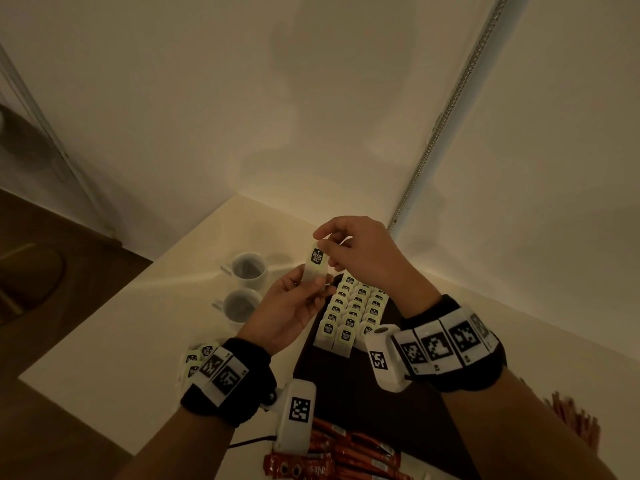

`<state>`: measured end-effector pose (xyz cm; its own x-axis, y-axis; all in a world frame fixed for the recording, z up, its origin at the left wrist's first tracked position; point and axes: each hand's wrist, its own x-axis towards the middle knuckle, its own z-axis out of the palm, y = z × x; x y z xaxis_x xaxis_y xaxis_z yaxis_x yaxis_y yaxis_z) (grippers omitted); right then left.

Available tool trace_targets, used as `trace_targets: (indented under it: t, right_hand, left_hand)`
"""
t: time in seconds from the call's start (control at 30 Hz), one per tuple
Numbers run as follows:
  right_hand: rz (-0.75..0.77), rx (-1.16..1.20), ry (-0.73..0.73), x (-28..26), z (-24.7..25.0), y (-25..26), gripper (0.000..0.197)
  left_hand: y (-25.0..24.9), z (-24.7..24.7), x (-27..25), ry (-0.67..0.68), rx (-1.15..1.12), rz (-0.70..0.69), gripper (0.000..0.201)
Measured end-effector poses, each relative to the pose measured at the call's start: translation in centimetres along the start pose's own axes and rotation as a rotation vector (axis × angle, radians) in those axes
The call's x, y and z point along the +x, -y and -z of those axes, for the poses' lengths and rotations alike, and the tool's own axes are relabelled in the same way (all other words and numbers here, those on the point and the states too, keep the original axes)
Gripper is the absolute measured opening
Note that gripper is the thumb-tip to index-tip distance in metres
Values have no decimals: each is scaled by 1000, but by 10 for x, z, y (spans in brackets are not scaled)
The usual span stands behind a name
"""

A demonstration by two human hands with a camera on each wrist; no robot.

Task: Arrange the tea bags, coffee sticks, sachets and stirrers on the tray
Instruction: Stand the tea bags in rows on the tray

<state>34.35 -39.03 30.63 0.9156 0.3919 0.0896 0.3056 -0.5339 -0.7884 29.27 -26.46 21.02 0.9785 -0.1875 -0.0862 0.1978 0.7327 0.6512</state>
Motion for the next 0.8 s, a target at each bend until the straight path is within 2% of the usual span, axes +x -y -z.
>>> trace_targets:
  t: [0.2, 0.37, 0.43, 0.57, 0.67, 0.73, 0.8]
  right_hand:
    - [34, -16, -1, -2, 5, -9, 10]
    - [94, -63, -50, -10, 10, -25, 7]
    - [74, -88, -60, -18, 14, -40, 7]
    - [-104, -194, 15, -39, 14, -91, 10]
    - [-289, -252, 163, -56, 2, -131, 14]
    - [-388, -251, 257, -65, -8, -153, 17]
    - [-460, -250, 332, -70, -19, -172, 20]
  left_hand:
    - [-1, -3, -1, -98, 222, -125, 24]
    - [0, 2, -3, -129, 503, -147, 30]
    - [-2, 13, -9, -178, 635, -146, 31]
    - [-12, 43, -35, -251, 806, -99, 24]
    - [-17, 65, -61, -301, 844, -33, 37]
    - [-18, 77, -77, -347, 866, 10, 20]
    - [-17, 89, -92, -395, 870, 61, 15]
